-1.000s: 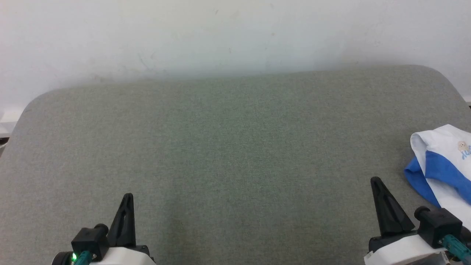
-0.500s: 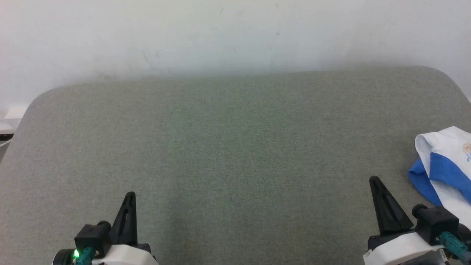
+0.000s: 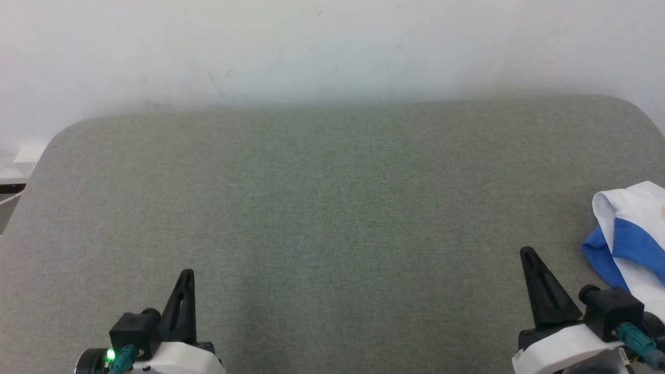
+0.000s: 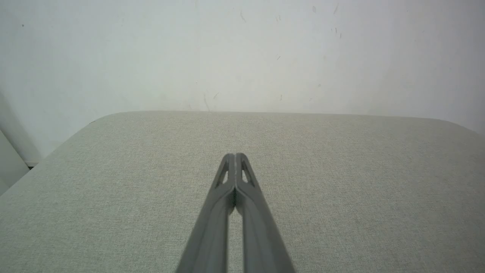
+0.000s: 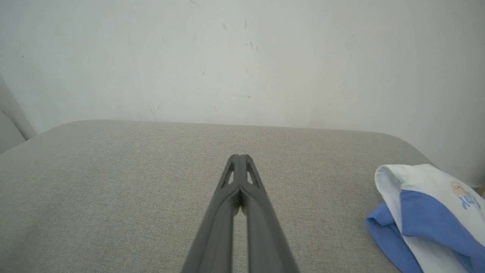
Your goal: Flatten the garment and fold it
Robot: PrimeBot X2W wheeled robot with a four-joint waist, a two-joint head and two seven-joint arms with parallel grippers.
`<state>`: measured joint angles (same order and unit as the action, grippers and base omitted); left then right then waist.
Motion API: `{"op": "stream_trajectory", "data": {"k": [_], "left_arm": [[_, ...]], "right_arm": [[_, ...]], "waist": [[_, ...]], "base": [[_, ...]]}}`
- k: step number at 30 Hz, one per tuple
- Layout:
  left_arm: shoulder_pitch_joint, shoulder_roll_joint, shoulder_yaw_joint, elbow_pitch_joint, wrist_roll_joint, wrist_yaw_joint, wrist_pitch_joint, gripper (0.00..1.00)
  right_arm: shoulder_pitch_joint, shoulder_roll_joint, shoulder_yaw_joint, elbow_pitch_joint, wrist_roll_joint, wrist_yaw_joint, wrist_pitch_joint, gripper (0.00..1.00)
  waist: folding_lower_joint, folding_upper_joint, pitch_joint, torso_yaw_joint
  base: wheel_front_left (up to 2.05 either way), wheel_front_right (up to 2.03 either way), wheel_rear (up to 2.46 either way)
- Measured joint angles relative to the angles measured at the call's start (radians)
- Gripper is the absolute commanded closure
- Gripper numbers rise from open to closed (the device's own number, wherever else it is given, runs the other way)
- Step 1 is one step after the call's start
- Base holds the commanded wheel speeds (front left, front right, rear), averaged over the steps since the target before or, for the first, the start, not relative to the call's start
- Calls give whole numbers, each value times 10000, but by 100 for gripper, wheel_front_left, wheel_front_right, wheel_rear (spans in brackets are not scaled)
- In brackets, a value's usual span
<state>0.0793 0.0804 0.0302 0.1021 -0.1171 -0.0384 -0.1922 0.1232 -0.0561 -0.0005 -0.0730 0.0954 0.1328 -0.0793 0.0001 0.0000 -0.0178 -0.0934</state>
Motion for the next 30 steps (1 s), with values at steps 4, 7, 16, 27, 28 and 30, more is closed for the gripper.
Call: {"op": "stream_trajectory", "data": {"k": [4, 7, 16, 27, 28, 30], "left_arm": [[-32, -29, -8, -48, 46, 48, 86, 100], [-71, -52, -19, -94, 61, 54, 186, 100], [-109, -73, -44, -186, 176, 58, 357, 100], [-228, -96, -75, -305, 311, 90, 602, 100], [-228, -96, -75, -305, 311, 90, 602, 100], [-235, -102, -82, -320, 311, 102, 631, 100]], "right_arm": [[-13, 0, 0, 40, -61, -2, 54, 100], [-91, 0, -2, 75, -82, -2, 84, 100], [-168, 0, 2, 125, -161, 0, 163, 100], [-327, 2, 0, 217, -268, -2, 257, 100], [-327, 2, 0, 217, -268, -2, 257, 100], [-362, 2, 2, 226, -307, 0, 259, 100]], "waist": [[0, 0, 7, 41], [0, 0, 15, 81], [0, 0, 33, 171], [0, 0, 54, 282], [0, 0, 54, 282], [0, 0, 57, 303]], "base": [[0, 0, 0], [0, 0, 0], [0, 0, 0], [0, 0, 0], [0, 0, 0], [0, 0, 0]]}}
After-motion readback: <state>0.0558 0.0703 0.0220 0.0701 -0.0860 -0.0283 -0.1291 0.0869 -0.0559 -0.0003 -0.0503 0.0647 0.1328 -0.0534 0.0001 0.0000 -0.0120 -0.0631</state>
